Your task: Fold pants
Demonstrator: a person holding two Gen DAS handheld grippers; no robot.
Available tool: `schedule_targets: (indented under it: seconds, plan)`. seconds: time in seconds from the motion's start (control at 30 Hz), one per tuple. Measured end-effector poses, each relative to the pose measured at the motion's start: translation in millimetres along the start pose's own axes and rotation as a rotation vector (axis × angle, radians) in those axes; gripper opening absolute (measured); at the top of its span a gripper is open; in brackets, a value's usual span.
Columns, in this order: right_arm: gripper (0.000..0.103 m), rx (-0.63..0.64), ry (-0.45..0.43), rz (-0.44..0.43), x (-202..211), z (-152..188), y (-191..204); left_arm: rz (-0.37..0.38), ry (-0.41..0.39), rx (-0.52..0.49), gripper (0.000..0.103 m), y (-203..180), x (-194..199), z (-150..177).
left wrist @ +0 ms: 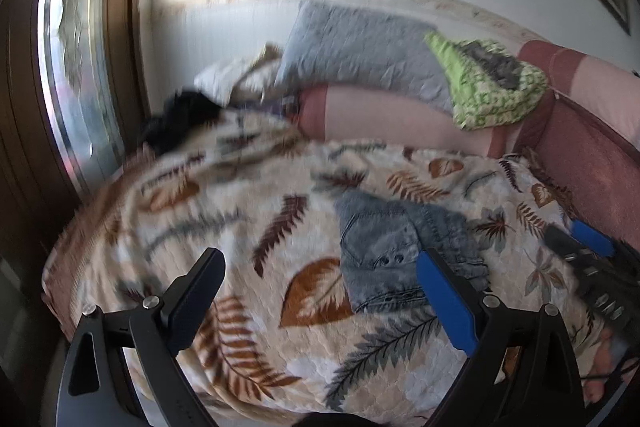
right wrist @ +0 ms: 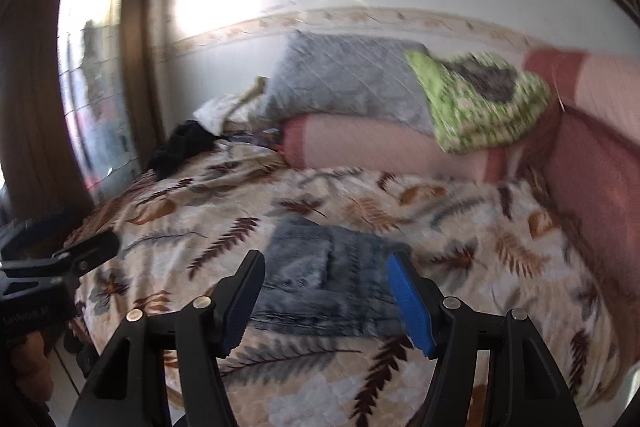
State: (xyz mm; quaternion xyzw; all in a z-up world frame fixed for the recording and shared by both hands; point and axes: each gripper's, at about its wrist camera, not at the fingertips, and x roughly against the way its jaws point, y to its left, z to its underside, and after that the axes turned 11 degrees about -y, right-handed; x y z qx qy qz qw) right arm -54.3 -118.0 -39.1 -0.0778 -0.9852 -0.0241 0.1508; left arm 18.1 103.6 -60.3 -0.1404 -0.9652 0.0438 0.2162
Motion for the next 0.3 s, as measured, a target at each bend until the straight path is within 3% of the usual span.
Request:
schedule_targets:
  seconds: [0.13,0.23,0.3]
  plan:
    - [0.068,-0.153,0.095,0.123,-45,14,-86,-0.102,0.136,0.054,0.096,24,-64,18]
    - [0.068,-0.235,0.157,0.245,-80,27,-154,-0.234,0.167,-0.006,0.096,33,-103,29]
    - [0.068,-0.288,0.214,0.335,-100,44,-200,-0.263,0.176,-0.012,0.096,39,-122,33]
